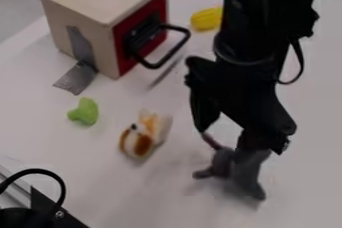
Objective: Moved the doll to the lower part of te table
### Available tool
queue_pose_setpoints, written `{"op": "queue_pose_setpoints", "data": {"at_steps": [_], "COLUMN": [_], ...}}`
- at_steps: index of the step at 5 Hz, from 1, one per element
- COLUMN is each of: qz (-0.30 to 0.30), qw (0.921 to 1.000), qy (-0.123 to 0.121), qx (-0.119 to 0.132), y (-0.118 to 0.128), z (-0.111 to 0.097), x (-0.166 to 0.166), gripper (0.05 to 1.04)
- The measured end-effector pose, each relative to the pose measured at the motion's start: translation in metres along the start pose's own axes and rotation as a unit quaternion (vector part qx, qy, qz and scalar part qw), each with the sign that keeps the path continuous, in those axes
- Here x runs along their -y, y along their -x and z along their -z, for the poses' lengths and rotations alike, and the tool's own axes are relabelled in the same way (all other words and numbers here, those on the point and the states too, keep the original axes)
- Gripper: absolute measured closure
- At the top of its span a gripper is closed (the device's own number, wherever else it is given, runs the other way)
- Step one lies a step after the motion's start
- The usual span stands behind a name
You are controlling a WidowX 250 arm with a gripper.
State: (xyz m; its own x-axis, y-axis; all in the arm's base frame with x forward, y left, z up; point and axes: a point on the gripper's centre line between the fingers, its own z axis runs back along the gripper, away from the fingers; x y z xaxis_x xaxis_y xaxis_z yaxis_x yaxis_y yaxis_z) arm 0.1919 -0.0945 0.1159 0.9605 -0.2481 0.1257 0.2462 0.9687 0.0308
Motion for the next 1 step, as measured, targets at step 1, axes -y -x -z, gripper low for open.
{"op": "queue_pose_setpoints", "data": {"at_steps": [1], "qz": [-0.018], "qw": [0.9995], "qy": [-0.005], "qx": [0.023], "y": [0.0072], "z": [-0.0257], "x": [-0.006], "gripper": [0.081]}}
